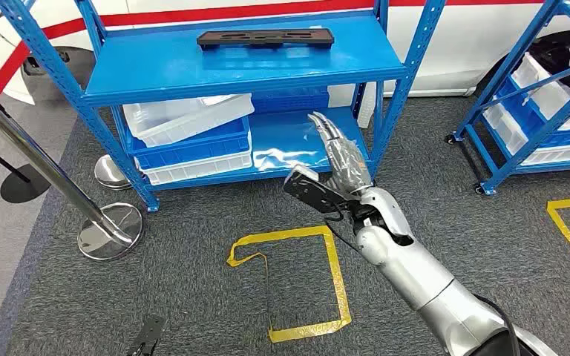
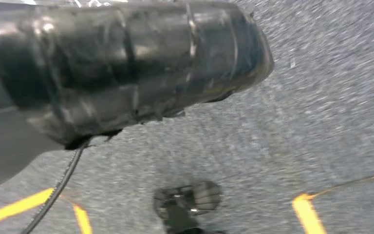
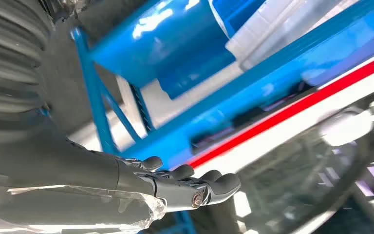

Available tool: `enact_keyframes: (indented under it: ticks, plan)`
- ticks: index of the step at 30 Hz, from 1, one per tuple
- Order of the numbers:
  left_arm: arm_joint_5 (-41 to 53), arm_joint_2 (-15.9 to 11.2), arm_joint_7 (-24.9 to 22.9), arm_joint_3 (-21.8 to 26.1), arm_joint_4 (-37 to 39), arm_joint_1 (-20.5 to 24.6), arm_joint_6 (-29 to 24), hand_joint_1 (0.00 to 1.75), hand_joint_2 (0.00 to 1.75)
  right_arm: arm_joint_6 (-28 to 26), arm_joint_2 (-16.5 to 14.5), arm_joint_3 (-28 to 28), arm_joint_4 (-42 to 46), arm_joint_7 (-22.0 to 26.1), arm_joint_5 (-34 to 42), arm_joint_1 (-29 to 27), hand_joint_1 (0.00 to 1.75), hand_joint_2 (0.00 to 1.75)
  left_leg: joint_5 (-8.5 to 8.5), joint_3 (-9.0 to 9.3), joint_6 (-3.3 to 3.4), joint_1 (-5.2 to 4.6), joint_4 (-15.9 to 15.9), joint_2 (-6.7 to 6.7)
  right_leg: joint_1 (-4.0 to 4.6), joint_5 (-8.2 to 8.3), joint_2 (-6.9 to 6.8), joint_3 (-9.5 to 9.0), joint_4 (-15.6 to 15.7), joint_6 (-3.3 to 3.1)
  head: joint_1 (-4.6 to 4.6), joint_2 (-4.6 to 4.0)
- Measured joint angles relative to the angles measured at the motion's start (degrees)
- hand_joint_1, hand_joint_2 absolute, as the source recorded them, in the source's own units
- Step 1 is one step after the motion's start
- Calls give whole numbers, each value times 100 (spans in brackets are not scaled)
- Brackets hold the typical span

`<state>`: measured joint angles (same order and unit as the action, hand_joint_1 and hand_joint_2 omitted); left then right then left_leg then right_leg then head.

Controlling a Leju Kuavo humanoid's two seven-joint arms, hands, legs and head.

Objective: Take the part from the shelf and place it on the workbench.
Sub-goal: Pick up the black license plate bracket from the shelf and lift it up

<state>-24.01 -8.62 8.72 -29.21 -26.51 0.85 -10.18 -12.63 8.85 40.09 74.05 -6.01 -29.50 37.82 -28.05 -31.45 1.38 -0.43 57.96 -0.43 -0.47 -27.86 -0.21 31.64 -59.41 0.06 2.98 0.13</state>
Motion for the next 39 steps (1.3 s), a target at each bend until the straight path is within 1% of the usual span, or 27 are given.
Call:
enact_keyframes:
  ticks: [2,12,17,21,25,27,30,34,36,37,38,39]
  plan:
    - [4,-22,-70,-55,33,15,37,0,0,58,-19,69,27,-20,-137,68,0,175,0,-1,0,0,0,0,0,0,0,0,0,0,0,0]
    - [72,-234,-839,-630,445,191,418,0,0,694,-211,900,244,-195,-1576,824,0,175,3,-5,-1,6,-1,-2,2,0,-1,4,0,0,-1,0]
    - [-13,-317,-1176,-754,594,231,496,0,0,1088,-342,1245,372,-285,-2342,1131,0,175,3,-7,-1,7,-1,-2,2,0,-2,5,-1,0,0,0]
    - [-101,-362,-1358,-856,719,274,510,0,0,1464,-435,1502,466,-347,-2888,1392,0,175,3,-7,-1,7,-1,-1,1,0,-2,6,-1,0,0,0]
    - [-214,-391,-1378,-976,841,314,488,0,0,1927,-477,1790,560,-442,-3369,1616,0,175,3,-7,-1,7,0,-1,1,0,-1,6,-1,0,-1,0]
    - [-263,-404,-1337,-1030,895,327,480,0,0,2078,-478,1904,599,-477,-3475,1676,0,175,3,-9,0,1,7,-1,-2,3,-1,7,3,1,1,0]
    - [-320,-429,-1219,-1099,949,337,472,0,0,2158,-477,2030,641,-485,-3497,1736,0,175,2,-19,1,-11,26,-1,-6,8,0,9,9,5,1,0]
    - [-386,-445,-1068,-1154,1003,347,451,0,0,2133,-478,2120,662,-604,-3264,1753,0,175,-5,-38,12,-12,51,-2,-8,16,0,13,12,19,1,0]
    - [-424,-446,-1016,-1156,1016,348,449,0,0,2101,-479,2122,661,-679,-3091,1736,0,175,0,-48,31,-7,47,-2,-6,29,0,14,27,41,2,0]
    - [-440,-445,-997,-1159,1019,350,449,0,0,2091,-480,2122,660,-692,-3045,1734,0,175,18,-36,46,15,17,2,-3,24,2,16,21,58,0,0]
    - [-454,-444,-978,-1165,1024,355,449,0,0,2083,-480,2123,659,-697,-3011,1739,0,175,40,-19,64,38,-23,6,3,-7,5,37,-25,75,-3,0]
    - [-466,-442,-964,-1173,1029,363,449,0,0,2079,-481,2124,659,-697,-2996,1746,0,175,63,-2,81,62,-62,10,7,-89,9,109,-167,91,-9,0]
